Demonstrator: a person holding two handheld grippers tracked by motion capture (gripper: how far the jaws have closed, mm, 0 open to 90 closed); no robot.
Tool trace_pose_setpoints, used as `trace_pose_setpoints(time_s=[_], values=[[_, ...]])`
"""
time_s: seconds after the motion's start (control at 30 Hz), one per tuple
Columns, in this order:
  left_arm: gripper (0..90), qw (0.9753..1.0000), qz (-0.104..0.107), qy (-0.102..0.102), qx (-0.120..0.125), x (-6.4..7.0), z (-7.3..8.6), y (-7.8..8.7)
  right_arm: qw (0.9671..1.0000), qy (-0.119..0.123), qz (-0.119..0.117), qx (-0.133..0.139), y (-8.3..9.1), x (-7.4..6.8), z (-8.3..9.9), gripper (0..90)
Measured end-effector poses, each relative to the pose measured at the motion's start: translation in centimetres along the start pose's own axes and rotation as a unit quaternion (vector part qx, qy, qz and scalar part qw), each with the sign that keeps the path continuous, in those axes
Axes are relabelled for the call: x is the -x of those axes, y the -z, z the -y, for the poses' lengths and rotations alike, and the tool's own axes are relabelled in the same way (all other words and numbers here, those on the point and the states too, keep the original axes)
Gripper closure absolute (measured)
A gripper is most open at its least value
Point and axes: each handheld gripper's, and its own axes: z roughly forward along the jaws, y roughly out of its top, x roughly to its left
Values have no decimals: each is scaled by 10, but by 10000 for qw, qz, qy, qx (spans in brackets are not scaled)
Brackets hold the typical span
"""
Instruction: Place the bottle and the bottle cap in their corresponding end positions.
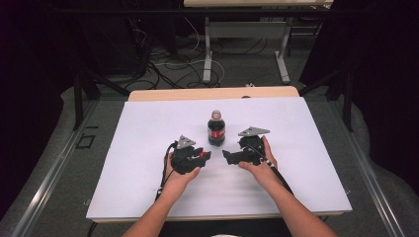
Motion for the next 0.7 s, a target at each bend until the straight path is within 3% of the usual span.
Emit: trace_pose_setpoints(time_s=[0.33, 0.57, 0.6, 0.7], values=[[616, 9991, 272, -159, -285, 18, 10, -25, 9998, -148, -46, 122, 26, 5, 15, 0], [615, 9981, 317, -224, -484, 24, 21, -40, 9994, -280, 30, 212, 35, 17, 21, 3], [615, 9980, 290, -348, -441, 24, 22, -41, 9993, -312, 16, 203, 36, 19, 22, 4], [615, 9972, 286, -435, -536, 28, 26, -43, 9991, -357, 50, 210, 36, 21, 23, 5]])
